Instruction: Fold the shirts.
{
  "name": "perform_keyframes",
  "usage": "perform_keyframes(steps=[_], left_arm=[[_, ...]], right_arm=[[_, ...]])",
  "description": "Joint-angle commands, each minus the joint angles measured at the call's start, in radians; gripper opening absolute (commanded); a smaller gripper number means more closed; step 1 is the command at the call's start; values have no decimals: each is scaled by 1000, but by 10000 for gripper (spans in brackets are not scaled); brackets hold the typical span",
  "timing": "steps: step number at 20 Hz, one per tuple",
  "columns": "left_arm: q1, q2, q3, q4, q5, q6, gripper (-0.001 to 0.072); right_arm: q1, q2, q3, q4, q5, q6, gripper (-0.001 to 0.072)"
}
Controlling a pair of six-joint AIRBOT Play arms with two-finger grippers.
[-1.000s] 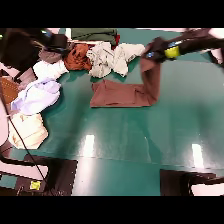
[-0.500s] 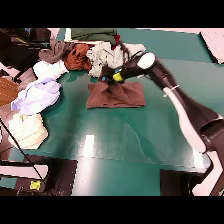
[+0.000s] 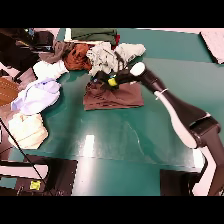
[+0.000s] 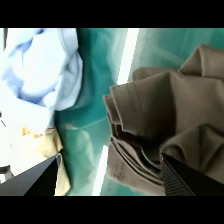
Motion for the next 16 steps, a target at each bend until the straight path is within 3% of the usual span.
perform_keyframes(steps=[1, 4, 7, 13, 16], left_arm=[[1, 1, -3, -3, 2, 1, 23], [1, 1, -3, -8, 3, 0, 24], [1, 0, -15, -54, 4, 0, 24], [1, 0, -159, -226, 0, 30, 24], [1, 0, -222, -248, 19, 42, 23]], right_arm=[[-117, 92, 1, -8, 174, -79, 705], [-265, 188, 0, -240, 334, -84, 705], [-397, 193, -19, -252, 463, -129, 705], [-572, 193, -259, -195, 469, -189, 712], [-577, 193, -362, -192, 398, -225, 712]])
